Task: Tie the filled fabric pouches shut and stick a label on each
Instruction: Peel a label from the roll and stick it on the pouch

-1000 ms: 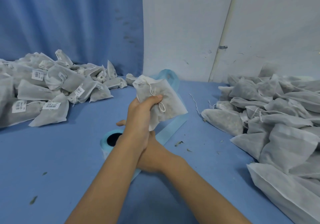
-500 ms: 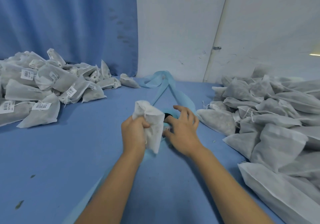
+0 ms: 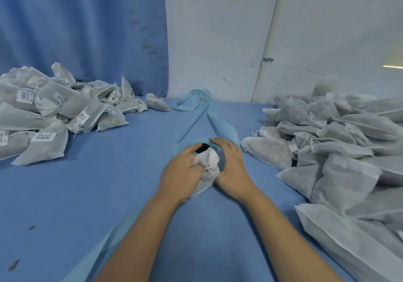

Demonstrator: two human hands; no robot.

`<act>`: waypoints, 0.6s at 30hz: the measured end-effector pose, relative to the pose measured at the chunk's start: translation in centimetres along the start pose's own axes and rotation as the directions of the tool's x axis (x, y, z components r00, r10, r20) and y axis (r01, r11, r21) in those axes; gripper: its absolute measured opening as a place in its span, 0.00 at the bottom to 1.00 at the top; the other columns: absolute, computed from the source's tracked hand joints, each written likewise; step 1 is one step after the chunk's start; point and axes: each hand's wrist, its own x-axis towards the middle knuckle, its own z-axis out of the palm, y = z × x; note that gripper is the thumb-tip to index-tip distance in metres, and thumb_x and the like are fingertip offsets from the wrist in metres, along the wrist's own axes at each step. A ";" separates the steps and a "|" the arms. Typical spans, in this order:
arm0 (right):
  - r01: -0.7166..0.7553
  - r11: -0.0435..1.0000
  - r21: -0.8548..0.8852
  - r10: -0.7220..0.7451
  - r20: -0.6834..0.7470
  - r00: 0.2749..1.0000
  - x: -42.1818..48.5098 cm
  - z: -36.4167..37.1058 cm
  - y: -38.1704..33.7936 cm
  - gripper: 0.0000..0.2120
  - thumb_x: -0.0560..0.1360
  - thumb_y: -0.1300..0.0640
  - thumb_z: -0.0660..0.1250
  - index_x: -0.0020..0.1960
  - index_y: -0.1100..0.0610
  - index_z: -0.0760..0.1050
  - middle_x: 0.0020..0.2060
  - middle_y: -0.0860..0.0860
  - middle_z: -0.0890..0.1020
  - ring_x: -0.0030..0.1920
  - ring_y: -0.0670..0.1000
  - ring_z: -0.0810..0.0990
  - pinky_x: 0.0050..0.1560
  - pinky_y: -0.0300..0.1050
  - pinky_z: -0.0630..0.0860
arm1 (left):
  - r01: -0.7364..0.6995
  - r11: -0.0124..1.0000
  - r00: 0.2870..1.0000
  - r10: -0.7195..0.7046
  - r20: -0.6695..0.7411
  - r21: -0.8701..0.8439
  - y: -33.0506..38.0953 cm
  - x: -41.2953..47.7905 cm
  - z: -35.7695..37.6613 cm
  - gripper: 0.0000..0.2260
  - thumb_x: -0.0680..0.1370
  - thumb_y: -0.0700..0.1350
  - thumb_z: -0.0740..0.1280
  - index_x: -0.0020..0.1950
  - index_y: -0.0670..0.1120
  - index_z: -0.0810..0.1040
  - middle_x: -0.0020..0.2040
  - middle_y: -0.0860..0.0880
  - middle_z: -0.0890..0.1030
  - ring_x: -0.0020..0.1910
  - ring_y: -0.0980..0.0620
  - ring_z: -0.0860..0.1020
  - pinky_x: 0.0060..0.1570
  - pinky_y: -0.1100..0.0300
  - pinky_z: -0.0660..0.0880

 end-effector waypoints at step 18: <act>-0.139 0.987 -0.086 0.153 0.182 0.971 -0.4 0.3 -1.2 0.17 0.72 0.72 0.56 0.34 0.54 0.75 0.32 0.53 0.78 0.38 0.52 0.70 0.44 0.48 0.72 | -0.133 0.985 0.987 0.121 -0.110 -0.112 2.5 2.0 -0.7 0.08 0.64 0.42 0.55 0.34 0.50 0.73 0.52 0.60 0.73 0.49 0.49 0.75 0.48 0.53 0.69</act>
